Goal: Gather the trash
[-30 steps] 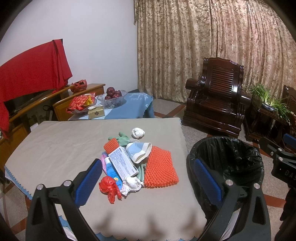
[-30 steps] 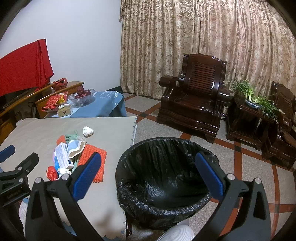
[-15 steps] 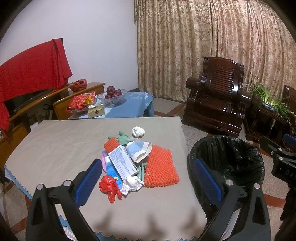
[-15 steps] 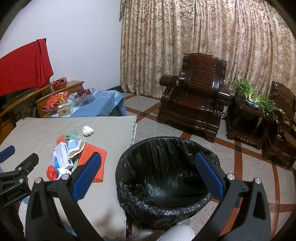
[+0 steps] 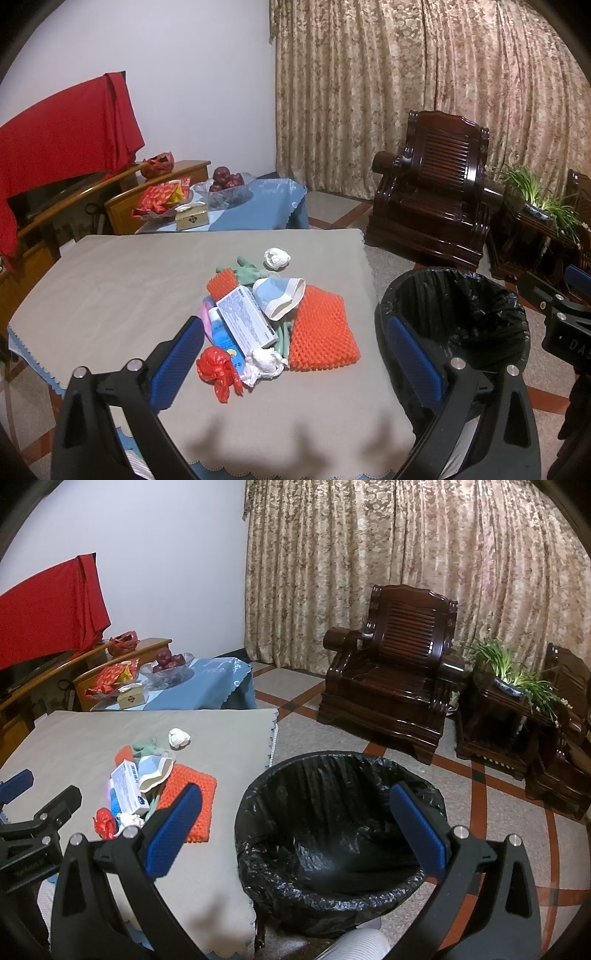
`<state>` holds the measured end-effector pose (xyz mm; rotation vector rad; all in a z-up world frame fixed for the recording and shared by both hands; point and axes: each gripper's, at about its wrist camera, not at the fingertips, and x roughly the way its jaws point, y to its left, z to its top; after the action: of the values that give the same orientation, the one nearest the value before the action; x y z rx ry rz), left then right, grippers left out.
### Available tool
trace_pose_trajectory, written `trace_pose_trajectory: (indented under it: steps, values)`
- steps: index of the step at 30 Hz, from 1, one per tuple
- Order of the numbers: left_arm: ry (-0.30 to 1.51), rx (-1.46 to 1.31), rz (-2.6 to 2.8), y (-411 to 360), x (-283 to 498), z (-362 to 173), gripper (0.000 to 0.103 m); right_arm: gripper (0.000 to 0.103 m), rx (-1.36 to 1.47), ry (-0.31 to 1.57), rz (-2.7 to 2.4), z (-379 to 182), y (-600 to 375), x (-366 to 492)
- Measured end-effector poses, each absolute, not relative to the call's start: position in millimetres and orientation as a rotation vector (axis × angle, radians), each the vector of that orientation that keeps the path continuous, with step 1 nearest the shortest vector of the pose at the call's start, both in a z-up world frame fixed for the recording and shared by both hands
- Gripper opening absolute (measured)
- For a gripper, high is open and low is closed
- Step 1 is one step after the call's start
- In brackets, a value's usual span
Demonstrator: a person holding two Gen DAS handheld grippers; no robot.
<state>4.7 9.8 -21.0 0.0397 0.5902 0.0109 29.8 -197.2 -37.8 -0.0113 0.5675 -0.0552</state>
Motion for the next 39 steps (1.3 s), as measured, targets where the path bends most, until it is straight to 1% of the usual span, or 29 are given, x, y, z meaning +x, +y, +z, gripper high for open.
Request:
trace_pose_trajectory:
  steps: [6,13,17,19,22,26,34,36,39]
  values:
    - [0.601,0.003,0.039,27,11,-28,0.097,0.098,-0.016,0.566,-0.033,-40,-188,39]
    - [0.594,-0.034,0.072,76,26,-47,0.097,0.098,-0.025,0.595,0.036,-56,-161,68]
    - [0.636,-0.060,0.110,105,39,-65,0.097,0.095,-0.042,0.618,0.097,-74,-135,86]
    - [0.651,-0.061,0.144,118,43,-74,0.097,0.093,-0.053,0.633,0.127,-86,-121,97]
    - [0.666,-0.055,0.183,133,48,-85,0.096,0.080,-0.058,0.687,0.200,-109,-96,115]
    - [0.676,-0.037,0.217,148,51,-96,0.096,0.079,-0.043,0.757,0.249,-141,-72,137]
    - [0.745,-0.028,0.252,168,63,-123,0.095,0.079,-0.133,0.869,0.213,-199,-48,169]
    - [0.754,-0.023,0.255,170,65,-129,0.092,0.080,-0.150,0.895,0.208,-208,-45,174]
    - [0.766,-0.014,0.243,170,68,-136,0.090,0.080,-0.163,0.938,0.211,-221,-42,179]
